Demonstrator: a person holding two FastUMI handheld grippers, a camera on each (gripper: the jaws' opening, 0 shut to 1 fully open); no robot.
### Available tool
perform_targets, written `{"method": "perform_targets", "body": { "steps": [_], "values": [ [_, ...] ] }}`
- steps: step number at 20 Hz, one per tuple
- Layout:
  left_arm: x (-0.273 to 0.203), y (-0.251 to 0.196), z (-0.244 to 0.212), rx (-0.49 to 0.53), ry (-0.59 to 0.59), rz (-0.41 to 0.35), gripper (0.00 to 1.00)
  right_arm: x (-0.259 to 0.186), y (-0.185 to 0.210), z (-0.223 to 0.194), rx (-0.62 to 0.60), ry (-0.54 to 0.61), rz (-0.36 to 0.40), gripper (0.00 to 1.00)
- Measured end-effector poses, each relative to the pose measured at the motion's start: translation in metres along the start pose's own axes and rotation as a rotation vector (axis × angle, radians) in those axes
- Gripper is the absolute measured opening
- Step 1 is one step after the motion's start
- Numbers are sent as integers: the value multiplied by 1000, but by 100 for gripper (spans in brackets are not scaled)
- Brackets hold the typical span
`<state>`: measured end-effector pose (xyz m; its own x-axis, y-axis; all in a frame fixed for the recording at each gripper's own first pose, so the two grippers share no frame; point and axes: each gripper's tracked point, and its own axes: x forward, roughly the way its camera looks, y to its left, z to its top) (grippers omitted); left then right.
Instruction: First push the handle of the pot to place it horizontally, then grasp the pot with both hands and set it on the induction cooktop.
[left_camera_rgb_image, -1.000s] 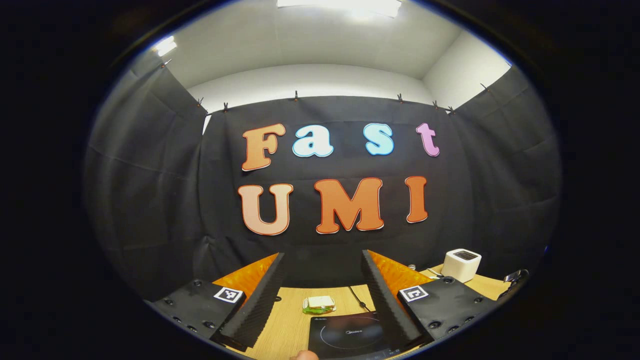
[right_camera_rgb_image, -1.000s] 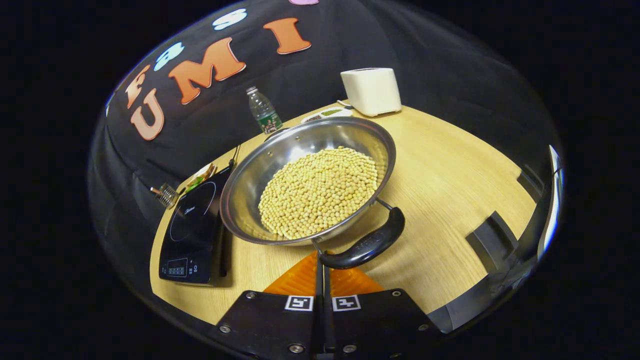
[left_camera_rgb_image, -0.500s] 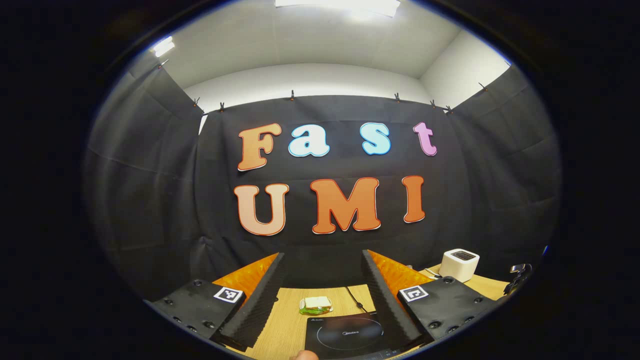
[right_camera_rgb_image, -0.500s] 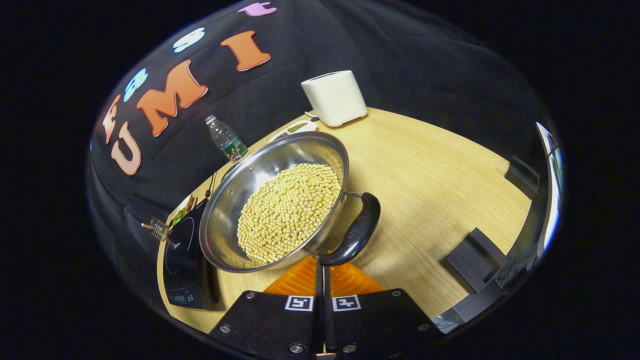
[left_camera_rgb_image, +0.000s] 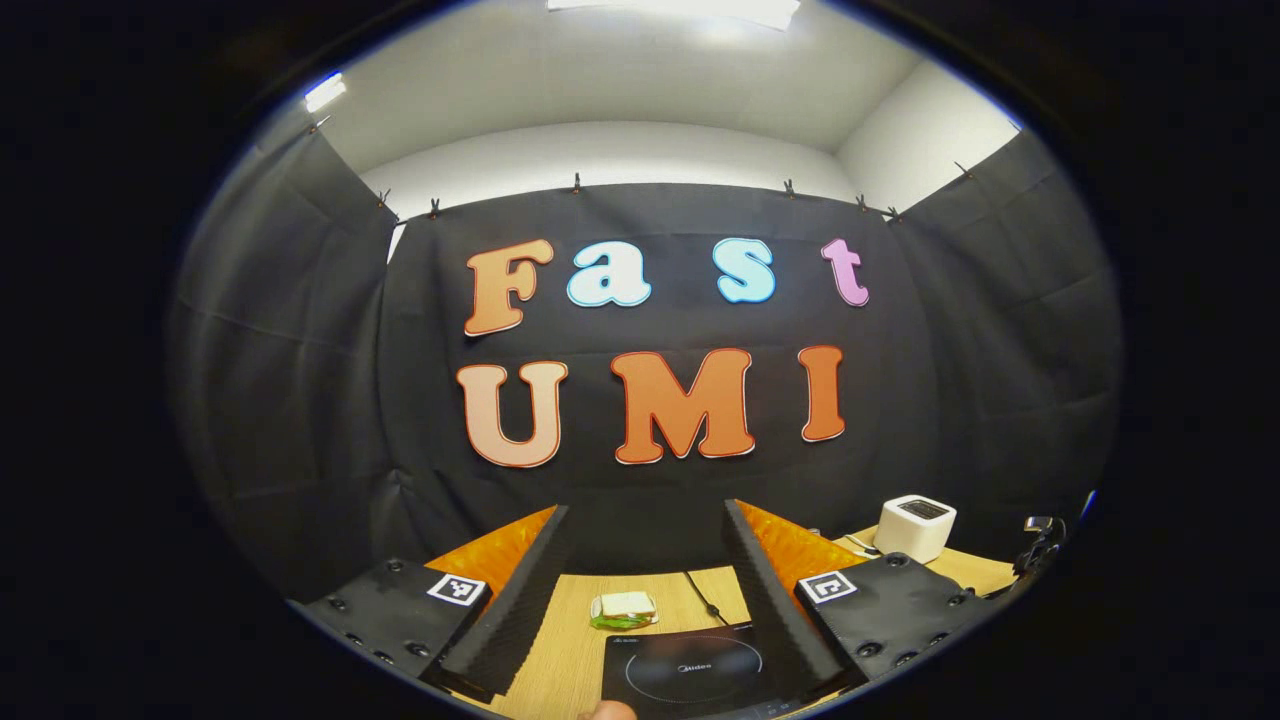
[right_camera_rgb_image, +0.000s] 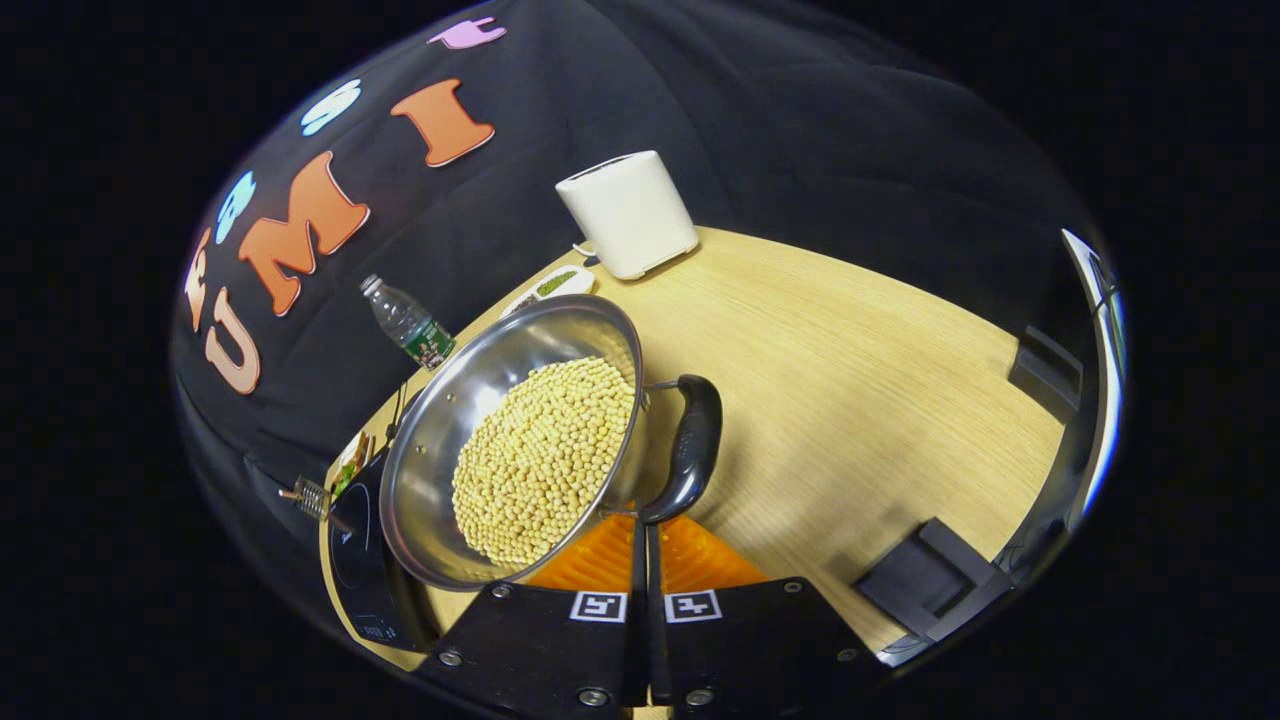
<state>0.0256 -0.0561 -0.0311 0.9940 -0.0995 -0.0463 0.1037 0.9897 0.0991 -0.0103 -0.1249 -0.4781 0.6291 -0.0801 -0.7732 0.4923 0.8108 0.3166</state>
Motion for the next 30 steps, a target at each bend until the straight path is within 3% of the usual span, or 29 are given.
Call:
{"method": "perform_targets", "body": {
  "steps": [14,30],
  "values": [
    [25,-4,-17,3,40,17,99,54,-16,71,-8,-40,-62,0],
    [46,-11,-38,-14,75,32,99,112,1,123,-54,10,-43,0]
  ]
}}
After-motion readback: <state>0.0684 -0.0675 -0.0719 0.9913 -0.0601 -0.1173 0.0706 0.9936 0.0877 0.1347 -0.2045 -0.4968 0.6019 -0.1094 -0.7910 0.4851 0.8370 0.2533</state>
